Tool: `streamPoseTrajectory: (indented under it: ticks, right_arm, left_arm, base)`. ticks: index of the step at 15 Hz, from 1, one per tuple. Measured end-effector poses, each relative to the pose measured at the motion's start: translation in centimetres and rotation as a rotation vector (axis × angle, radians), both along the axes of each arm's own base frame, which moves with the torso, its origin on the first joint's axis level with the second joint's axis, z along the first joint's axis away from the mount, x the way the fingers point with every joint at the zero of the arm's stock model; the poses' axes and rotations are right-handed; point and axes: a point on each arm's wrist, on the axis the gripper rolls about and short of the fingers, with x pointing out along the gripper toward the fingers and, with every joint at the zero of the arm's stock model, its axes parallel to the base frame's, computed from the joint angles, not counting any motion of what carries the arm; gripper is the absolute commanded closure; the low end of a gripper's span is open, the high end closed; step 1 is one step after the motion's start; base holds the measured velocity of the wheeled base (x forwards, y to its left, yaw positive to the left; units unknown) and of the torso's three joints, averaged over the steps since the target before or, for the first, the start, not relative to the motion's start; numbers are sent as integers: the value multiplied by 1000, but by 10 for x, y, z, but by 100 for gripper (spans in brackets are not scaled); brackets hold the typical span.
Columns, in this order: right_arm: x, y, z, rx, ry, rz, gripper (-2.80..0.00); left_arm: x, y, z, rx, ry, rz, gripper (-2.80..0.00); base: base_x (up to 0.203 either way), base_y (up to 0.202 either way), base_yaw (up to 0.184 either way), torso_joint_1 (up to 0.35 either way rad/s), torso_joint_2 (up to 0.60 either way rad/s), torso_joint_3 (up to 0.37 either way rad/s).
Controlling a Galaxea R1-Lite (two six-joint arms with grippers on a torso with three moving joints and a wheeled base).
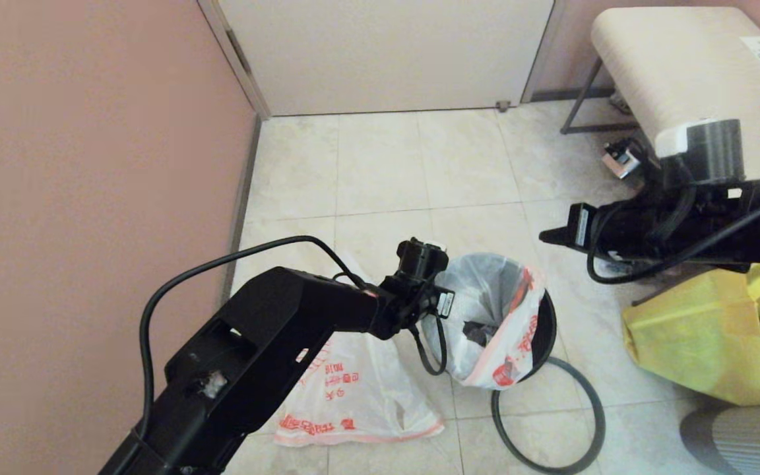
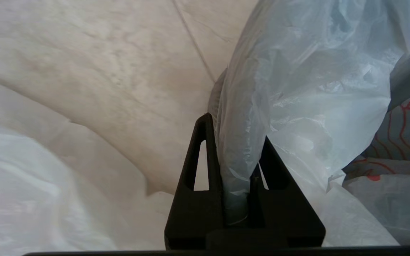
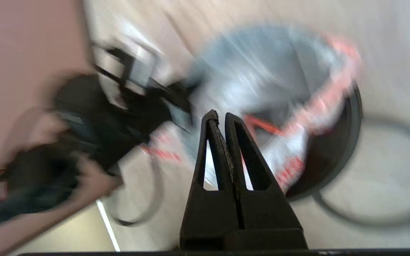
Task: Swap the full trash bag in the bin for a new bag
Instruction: Place the trash bag on the floor
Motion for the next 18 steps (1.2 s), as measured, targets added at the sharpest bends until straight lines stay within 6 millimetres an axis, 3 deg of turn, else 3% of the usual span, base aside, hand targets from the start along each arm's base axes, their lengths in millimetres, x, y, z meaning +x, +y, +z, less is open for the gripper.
streamPoseTrajectory:
  ticks: [1, 2, 5, 10, 18]
  right_arm:
    - [1, -1, -12, -12, 36, -13, 0]
    - [4, -1, -22, -10, 50, -23, -280]
    - [17, 1, -41, 52, 59, -76, -280]
    - [18, 5, -65, 66, 145, -91, -280]
    - [16, 20, -73, 104, 176, -74, -280]
  left_arm:
    - [-1, -1, 0, -4, 2, -2, 0]
    - [-2, -2, 0, -11, 5, 1, 0]
    - [-10, -8, 0, -39, 29, 6, 0]
    - [-15, -12, 2, -38, 23, 5, 0]
    - [-15, -14, 6, -50, 13, 5, 0]
  base:
    - [0, 0, 0, 0, 0, 0]
    - [0, 0, 0, 0, 0, 0]
    - [0, 0, 0, 0, 0, 0]
    - [0, 0, 0, 0, 0, 0]
    - [0, 0, 0, 0, 0, 0]
